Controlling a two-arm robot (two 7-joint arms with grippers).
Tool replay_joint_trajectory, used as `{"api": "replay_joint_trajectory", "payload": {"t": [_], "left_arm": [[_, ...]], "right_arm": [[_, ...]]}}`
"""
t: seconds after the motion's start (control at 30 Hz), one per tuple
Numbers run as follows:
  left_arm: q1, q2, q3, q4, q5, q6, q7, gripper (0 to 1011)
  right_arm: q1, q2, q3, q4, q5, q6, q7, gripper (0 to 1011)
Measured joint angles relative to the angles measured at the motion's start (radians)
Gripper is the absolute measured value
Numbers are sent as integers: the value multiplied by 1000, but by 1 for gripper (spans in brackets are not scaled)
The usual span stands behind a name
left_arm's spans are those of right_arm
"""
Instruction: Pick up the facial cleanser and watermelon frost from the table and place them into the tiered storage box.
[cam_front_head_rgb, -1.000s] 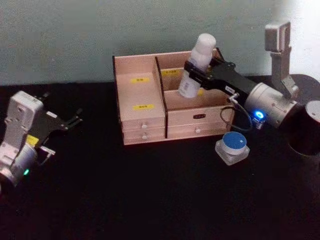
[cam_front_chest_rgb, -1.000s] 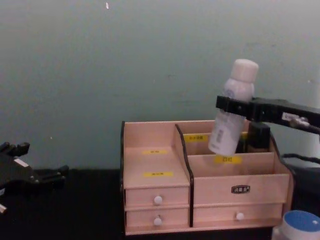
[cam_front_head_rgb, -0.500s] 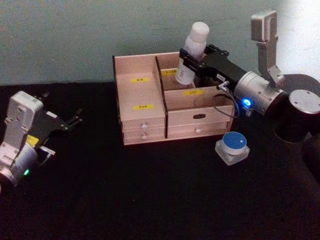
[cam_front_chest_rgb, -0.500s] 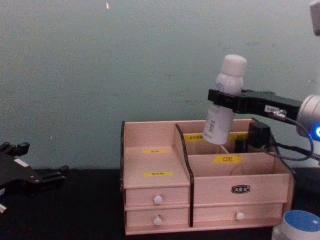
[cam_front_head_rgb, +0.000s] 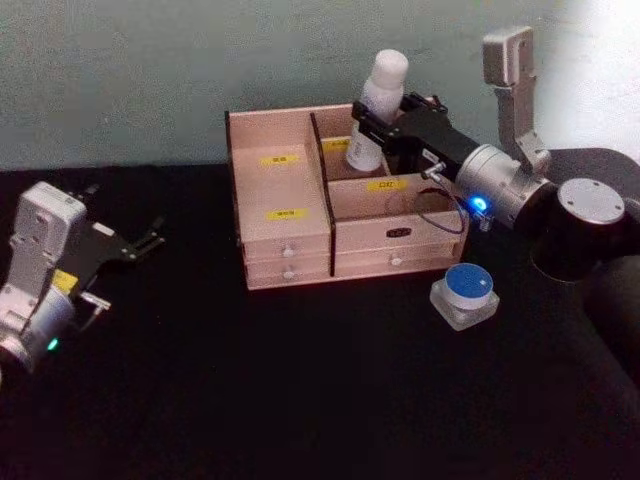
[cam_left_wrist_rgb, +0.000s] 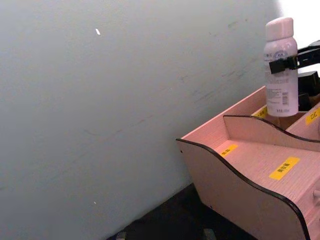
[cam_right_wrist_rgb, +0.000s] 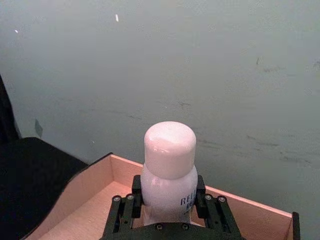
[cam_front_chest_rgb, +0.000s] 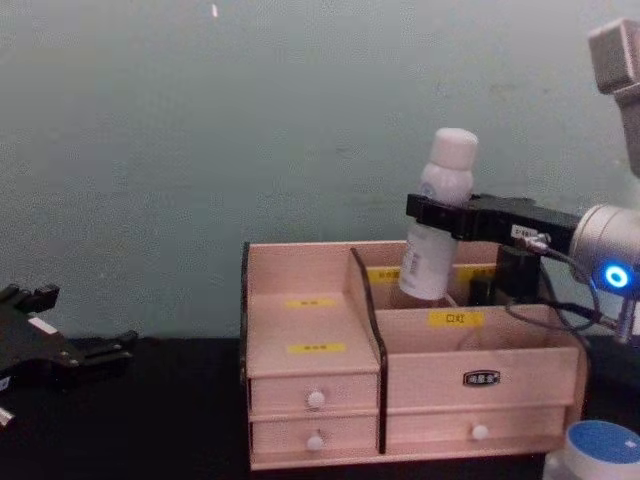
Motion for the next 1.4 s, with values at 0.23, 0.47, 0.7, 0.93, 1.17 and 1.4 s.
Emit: {"api": "replay_joint_trajectory", "payload": {"t": [0.23, 0.47, 0.7, 0.93, 1.17, 1.4], "left_arm": [[0, 0, 0, 0, 0, 0, 0, 1001], [0, 0, 0, 0, 0, 0, 0, 1001], [0, 0, 0, 0, 0, 0, 0, 1001], [0, 0, 0, 0, 0, 0, 0, 1001], [0, 0, 0, 0, 0, 0, 0, 1001], [0, 0, 0, 0, 0, 0, 0, 1001]], "right_arm": [[22, -23, 7, 54, -20, -10, 6, 594], [34, -39, 11, 87, -32, -16, 13, 594], [49, -52, 11, 129, -53, -20, 20, 594], [62, -64, 11, 166, -73, -20, 21, 594], [69, -72, 13, 193, -88, -18, 25, 594], [69, -75, 17, 196, -94, -12, 23, 594]]}}
